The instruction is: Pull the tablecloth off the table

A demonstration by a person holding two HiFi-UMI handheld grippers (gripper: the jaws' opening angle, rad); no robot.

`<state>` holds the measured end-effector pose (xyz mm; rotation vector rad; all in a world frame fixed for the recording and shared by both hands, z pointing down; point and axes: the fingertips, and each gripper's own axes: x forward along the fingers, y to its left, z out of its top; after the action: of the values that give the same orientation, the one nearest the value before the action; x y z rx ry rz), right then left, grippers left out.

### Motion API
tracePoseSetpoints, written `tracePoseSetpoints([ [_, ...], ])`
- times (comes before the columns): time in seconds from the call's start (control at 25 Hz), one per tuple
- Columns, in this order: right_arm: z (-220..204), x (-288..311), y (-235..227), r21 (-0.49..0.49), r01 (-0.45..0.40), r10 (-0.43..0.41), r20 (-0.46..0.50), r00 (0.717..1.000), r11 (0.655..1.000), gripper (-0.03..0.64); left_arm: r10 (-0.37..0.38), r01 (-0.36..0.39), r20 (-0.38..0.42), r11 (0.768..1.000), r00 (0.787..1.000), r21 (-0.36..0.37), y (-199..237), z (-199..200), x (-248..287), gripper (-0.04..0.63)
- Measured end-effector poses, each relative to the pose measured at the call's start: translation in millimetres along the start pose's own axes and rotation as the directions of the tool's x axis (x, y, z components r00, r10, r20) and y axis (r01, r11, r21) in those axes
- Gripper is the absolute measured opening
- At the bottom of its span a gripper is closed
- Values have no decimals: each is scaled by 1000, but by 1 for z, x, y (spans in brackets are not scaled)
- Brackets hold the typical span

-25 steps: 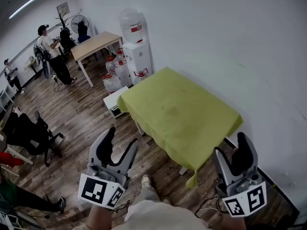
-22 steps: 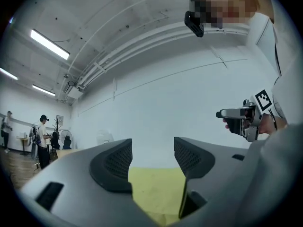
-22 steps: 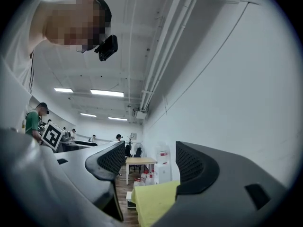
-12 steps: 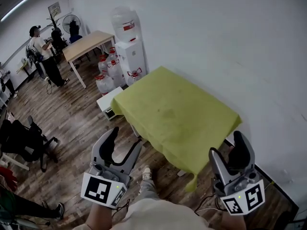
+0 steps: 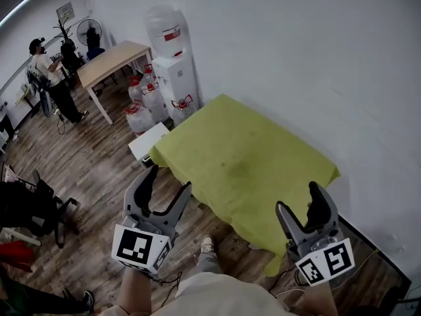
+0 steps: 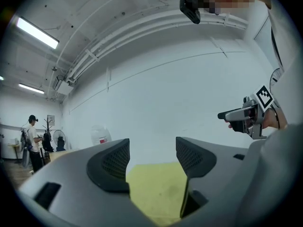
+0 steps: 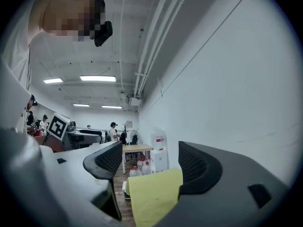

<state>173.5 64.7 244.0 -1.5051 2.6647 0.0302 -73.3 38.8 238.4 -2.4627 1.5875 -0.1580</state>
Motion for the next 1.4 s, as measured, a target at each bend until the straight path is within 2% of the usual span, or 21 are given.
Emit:
tracePoseSetpoints([
  [0.16, -24, 57, -10, 8, 24, -23, -68, 997, 1000, 374, -40, 38, -42, 998, 998, -51, 33, -30, 41, 317],
  [0.4, -62, 145, -21, 1, 57, -56, -178, 982, 998, 399, -126, 119, -108, 990, 986, -69, 77, -75, 110, 342],
  [0.56, -110, 200, -48, -12, 132, -129, -316, 940, 991, 411, -172, 151, -186, 981, 967, -118, 106, -122, 155, 342],
  [0.72, -159, 248, -67, 21, 186, -162, -401, 902, 982, 419, -230, 198, -217, 967, 949, -158, 126, -156, 190, 342],
  [0.84, -199, 281, -79, 54, 217, -170, -455, 874, 975, 420, -254, 218, -261, 963, 931, -159, 137, -195, 219, 345],
  [1.04, -248, 311, -88, 44, 219, -160, -546, 822, 975, 420, -312, 250, -318, 943, 895, -220, 140, -252, 250, 345],
  [1.24, -293, 337, -105, 46, 223, -153, -595, 789, 974, 420, -346, 261, -376, 930, 860, -259, 132, -303, 276, 344],
  [1.4, -324, 349, -119, 106, 248, -130, -626, 769, 963, 422, -368, 259, -406, 918, 837, -299, 126, -334, 287, 344],
])
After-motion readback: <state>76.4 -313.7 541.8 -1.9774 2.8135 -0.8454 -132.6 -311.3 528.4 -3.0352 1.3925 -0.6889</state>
